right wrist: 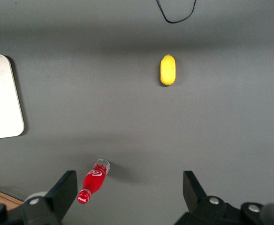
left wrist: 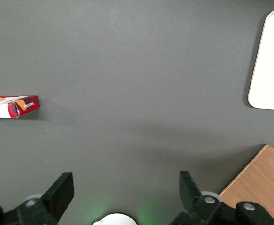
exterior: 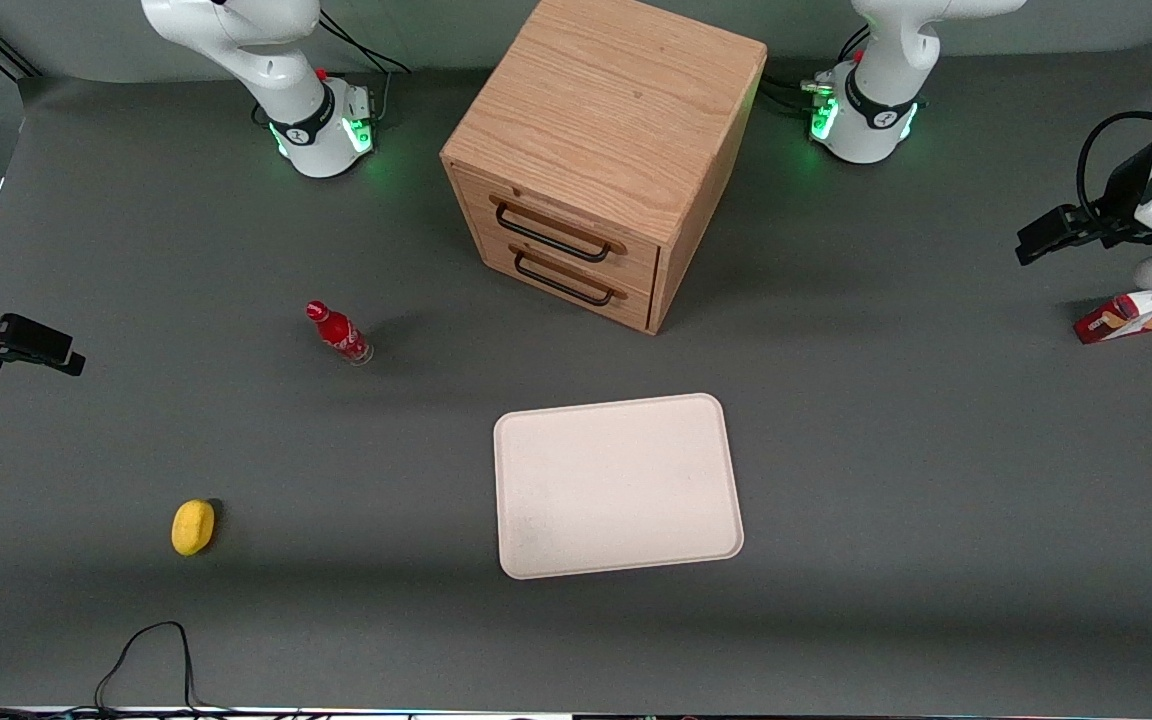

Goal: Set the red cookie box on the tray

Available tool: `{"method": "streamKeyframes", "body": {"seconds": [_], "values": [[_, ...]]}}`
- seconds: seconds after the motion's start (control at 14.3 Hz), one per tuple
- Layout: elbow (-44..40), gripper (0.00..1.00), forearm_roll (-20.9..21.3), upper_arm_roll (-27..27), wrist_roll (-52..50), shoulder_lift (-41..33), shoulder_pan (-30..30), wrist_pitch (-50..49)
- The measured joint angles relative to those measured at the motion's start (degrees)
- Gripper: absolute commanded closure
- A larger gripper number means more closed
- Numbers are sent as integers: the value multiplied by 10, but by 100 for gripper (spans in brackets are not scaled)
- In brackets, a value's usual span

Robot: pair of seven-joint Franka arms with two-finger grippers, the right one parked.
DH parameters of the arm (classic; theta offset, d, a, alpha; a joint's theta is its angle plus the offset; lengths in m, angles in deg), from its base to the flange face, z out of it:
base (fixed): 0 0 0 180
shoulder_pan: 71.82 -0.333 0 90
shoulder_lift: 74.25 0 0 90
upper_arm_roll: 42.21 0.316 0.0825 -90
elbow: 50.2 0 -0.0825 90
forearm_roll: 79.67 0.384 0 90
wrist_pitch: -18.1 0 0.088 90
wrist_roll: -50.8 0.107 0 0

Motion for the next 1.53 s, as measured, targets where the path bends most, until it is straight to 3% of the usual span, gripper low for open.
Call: {"method": "streamKeyframes", "body": {"seconds": [1.19, 1.4, 1.53], "values": [[-19, 0, 0, 7, -1, 1, -1, -49], [-21, 0, 2, 12, 43, 1, -27, -52], [-22, 0, 4, 15, 117, 1, -76, -52]]}}
